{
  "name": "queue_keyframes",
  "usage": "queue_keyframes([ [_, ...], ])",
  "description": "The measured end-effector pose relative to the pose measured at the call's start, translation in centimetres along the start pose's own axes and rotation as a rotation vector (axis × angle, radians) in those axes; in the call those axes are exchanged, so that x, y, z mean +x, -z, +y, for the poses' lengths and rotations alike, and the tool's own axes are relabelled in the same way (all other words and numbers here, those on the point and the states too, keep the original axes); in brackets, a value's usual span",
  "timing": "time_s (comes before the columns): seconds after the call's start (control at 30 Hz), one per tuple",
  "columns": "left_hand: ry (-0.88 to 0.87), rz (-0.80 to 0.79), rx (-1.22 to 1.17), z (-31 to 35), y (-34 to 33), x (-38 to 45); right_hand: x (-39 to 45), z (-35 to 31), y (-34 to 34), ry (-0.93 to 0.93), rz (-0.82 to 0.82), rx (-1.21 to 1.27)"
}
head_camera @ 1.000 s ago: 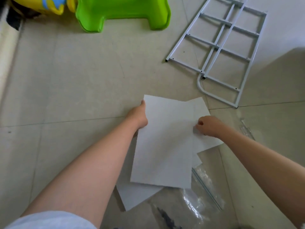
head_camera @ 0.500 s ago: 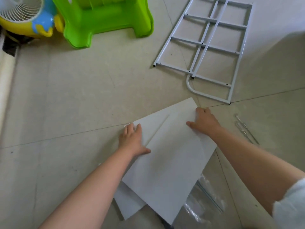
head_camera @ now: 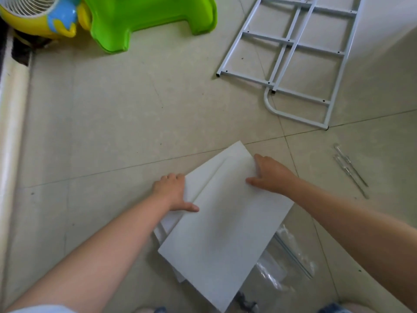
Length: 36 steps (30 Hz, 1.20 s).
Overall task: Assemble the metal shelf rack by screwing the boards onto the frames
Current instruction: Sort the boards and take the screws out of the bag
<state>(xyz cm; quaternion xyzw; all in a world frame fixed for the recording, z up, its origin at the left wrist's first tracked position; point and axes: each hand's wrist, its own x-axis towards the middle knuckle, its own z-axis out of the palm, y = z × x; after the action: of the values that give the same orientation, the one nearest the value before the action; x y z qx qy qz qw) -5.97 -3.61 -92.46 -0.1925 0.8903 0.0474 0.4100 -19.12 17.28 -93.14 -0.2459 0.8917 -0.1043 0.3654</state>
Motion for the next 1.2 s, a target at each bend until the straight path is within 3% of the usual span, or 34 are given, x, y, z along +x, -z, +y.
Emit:
queue_keyframes([
  [0.17,0.055,-0.122,0.045,-1.6,-1.5,-1.8,-0.1,-3.6,-1.8,-0.049,-0.085,-0.065],
  [0.43,-0.080,0.058,-0.194,0.4,-2.4,-1.6,-0.7,-4.6,-2.6,-0.204,-0.073,0.042],
  [0.6,-0.011,-0.033,-0.279,-0.8,-2.8,-0.9,-0.6,-4.5,-3.0,-0.249,-0.160,0.553],
  [0.67,-0.003,-0.113,-0.319,-1.6,-3.5,-1.2,-1.0,-5.0,-3.6,-0.247,-0.212,0.628],
  [0.9,-0.023,-0.201,-0.447,-3.1,-5.6,-2.2,-1.7,-6.7,-5.1,-0.265,-0.298,0.616],
  [1.07,-0.015,-0.201,-0.479,-3.4,-5.8,-2.2,-2.2,-7.6,-5.4,-0.236,-0.216,0.378],
  [1.2,-0.026,-0.194,-0.546,-3.0,-5.1,-2.6,-2.3,-7.6,-5.1,-0.228,-0.163,0.420],
])
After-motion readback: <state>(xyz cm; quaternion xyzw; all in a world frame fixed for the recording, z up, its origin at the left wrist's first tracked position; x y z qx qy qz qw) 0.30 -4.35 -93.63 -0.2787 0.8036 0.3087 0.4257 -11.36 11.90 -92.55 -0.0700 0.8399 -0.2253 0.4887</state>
